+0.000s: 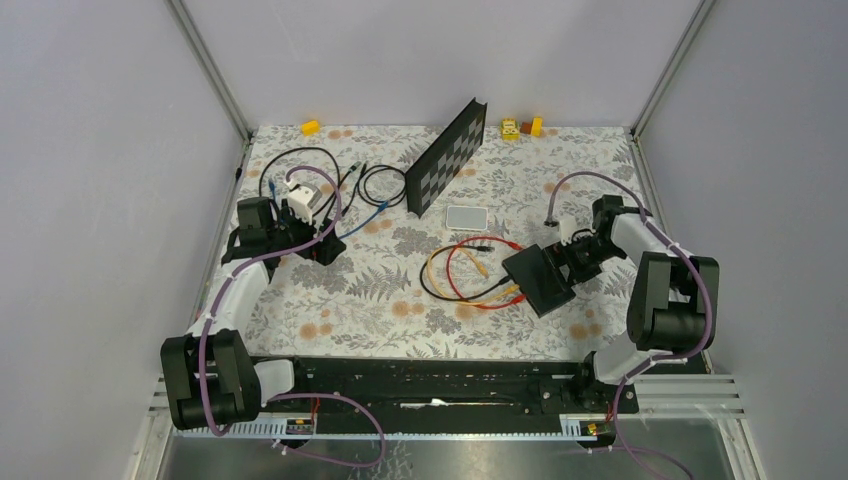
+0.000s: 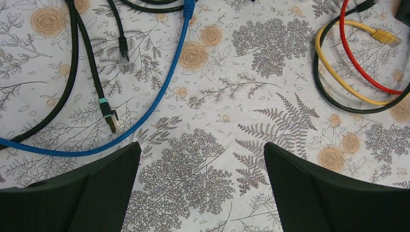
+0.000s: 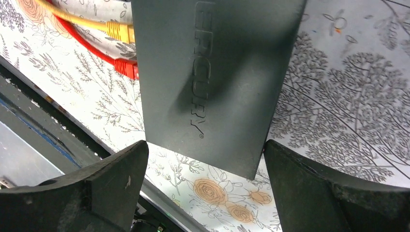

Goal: Pull the plug from the switch port
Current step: Move the switch port to the center of the board.

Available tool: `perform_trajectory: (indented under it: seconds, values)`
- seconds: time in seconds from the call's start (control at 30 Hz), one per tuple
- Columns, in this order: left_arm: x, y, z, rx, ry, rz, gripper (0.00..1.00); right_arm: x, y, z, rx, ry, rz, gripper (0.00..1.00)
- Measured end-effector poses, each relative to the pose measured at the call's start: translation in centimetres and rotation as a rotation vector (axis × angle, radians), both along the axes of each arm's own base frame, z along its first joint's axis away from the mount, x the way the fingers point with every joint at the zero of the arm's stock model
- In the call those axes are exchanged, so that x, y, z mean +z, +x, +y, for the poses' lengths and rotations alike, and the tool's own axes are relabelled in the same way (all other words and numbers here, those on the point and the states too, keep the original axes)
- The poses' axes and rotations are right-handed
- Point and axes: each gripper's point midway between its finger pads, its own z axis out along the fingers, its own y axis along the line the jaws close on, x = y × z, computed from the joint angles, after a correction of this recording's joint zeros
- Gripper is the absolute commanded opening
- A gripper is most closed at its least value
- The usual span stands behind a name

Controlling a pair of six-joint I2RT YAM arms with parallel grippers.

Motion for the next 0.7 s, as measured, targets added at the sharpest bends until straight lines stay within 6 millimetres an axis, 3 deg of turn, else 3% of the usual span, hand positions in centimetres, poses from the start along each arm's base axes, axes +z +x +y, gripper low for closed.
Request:
perform_trajectory:
  seconds: [0.33, 0.5, 0.7]
  values:
    - [-0.1, -0.1, 0.2, 0.01, 0.013, -0.003, 0.99, -0.7, 0.1, -0.3, 0.039, -0.059, -0.02, 0.96]
    - [-0.1, 0.0, 0.2, 0.01, 0.016, -0.005, 0.99, -1.8, -1.8, -0.2, 0.094, -0.052, -0.001, 0.96]
    - [0.4, 0.5, 0.1, 0.01, 0.02, -0.036, 0.99, -1.9, -2.4, 0.1, 0.162, -0.055, -0.051, 0.95]
